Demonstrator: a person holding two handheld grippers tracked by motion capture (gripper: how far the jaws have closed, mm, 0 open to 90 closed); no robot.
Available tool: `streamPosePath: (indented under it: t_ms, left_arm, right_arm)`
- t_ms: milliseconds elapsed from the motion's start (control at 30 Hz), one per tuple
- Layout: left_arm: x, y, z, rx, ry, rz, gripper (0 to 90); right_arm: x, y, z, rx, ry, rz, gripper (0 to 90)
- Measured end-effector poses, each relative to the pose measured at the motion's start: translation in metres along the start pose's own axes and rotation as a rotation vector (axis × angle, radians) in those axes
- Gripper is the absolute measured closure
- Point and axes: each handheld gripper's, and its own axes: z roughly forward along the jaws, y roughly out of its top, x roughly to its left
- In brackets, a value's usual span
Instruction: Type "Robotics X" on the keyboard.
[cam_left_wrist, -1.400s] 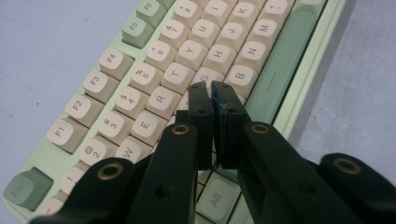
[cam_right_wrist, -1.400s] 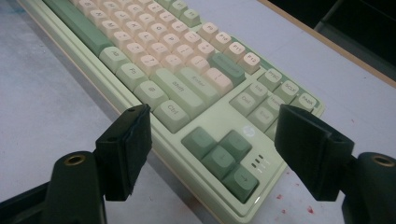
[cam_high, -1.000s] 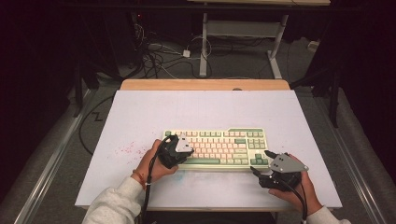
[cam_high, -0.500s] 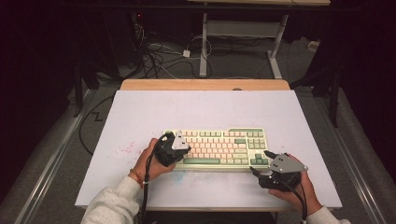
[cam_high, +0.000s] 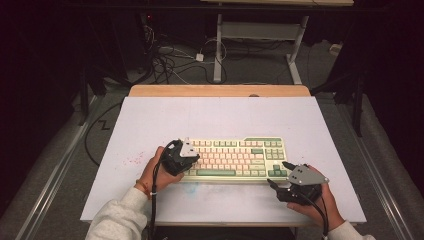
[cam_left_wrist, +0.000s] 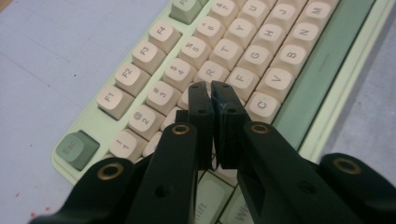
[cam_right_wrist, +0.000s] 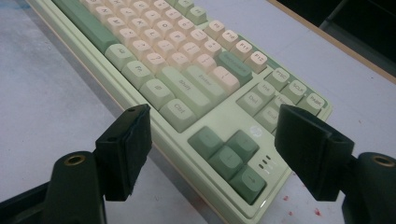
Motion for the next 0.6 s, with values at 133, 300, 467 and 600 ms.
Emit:
streamPosePath:
  t_ms: [133, 300, 467, 600]
  left_arm:
    - [0.0019, -0.0022, 0.0014, 0.010, 0.005, -0.006, 84.7]
    - [0.0019, -0.0034, 0.0029, 0.020, 0.007, -0.003, 84.7]
    - [0.0031, -0.0048, 0.0029, 0.024, 0.008, -0.008, 84.7]
    - [0.0027, -0.0043, 0.0024, 0.031, 0.006, 0.001, 84.6]
  right_arm:
    - [0.0000, -0.0002, 0.0000, 0.002, -0.002, 0.002, 28.0]
    - [0.0000, -0.0007, 0.0003, 0.003, -0.002, 0.003, 28.1]
    - [0.0006, -0.0006, 0.0008, 0.006, -0.001, 0.000, 28.1]
    - [0.0010, -0.0006, 0.0007, 0.003, 0.008, 0.001, 28.1]
